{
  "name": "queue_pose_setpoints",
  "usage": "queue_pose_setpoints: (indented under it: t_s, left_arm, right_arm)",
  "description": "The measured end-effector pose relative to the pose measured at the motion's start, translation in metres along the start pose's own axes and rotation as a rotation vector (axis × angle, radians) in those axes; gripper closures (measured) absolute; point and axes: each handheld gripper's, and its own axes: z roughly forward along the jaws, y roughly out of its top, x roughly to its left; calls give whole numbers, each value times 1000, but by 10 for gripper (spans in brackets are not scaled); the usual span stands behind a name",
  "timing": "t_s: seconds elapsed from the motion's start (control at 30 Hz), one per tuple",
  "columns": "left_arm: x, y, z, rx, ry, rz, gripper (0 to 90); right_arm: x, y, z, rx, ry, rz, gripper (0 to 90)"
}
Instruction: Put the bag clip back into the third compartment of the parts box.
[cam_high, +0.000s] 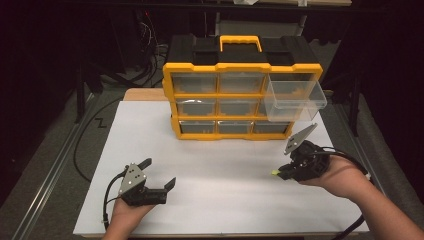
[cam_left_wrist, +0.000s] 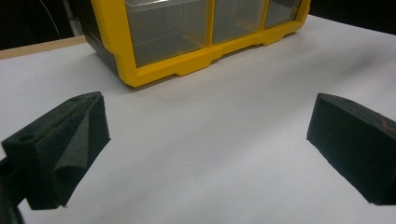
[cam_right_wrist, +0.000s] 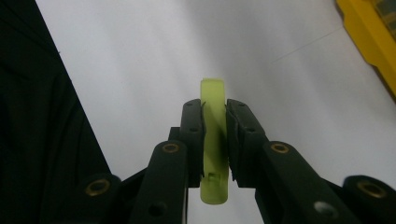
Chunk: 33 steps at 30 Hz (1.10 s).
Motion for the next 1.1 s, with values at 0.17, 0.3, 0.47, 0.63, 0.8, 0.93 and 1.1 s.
queue_pose_setpoints:
  t_s: [0.17,0.3,0.47,0.63,0.8,0.93,1.1]
  left_arm:
    - [0,0,0,1,1,-2,4]
    - [0,0,0,-1,-1,0,4]
    - [0,0,0,-2,3,-4,4]
    - [0,0,0,-1,3,-2,4]
    - [0,0,0,-1,0,-4,4]
    - [0,0,0,-3,1,-4,4]
    - [0,0,-1,-5,2,-5,4]
  right_arm:
    - [-3,3,-22,9,-3,0,788]
    - [-5,6,-35,7,5,-1,788]
    - [-7,10,-44,1,8,-4,788]
    - [-9,17,-57,9,1,-16,788]
    - [-10,24,-71,6,1,-8,788]
    - [-10,31,-83,1,-2,-13,788]
    - [-10,38,-98,-2,-16,-22,788]
